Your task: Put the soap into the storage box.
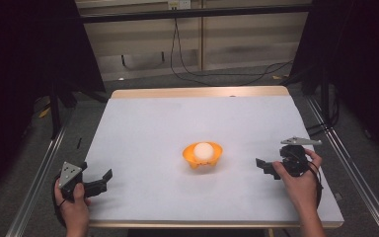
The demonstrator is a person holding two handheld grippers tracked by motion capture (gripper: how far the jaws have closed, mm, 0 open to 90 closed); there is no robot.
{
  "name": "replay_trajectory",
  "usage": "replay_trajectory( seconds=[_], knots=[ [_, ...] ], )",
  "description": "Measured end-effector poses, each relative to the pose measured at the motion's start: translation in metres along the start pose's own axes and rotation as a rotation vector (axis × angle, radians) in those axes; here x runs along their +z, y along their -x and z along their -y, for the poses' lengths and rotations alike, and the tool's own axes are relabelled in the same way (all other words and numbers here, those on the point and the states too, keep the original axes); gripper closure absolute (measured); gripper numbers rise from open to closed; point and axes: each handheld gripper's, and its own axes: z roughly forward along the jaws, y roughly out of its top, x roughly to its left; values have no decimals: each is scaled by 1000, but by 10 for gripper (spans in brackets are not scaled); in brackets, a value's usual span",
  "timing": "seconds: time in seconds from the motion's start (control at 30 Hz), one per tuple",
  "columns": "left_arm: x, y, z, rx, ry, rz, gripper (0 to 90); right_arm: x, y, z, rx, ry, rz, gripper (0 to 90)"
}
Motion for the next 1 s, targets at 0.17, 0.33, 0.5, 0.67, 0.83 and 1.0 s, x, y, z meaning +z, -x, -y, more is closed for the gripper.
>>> replay_trajectory(
  seconds=[0.17, 0.33, 0.5, 0.67, 0.83, 1.0],
  knots=[
    [0, 0, 0, 5, -4, -2, 6, -8, 10, 10, 1, 16, 15, 0],
    [0, 0, 0, 10, -5, -8, 6, -15, 23, 23, 11, 26, 31, 0],
    [0, 1, 0, 15, -2, -6, 6, -24, 37, 35, 35, 28, 48, 0],
    [0, 1, 0, 17, 0, -9, 6, -32, 49, 45, 47, 33, 54, 0],
    [0, 1, 0, 17, 1, -9, 6, -43, 59, 55, 56, 53, 72, 0],
    [-1, 1, 0, 22, 6, -14, 5, -54, 69, 63, 68, 81, 82, 0]
  ],
)
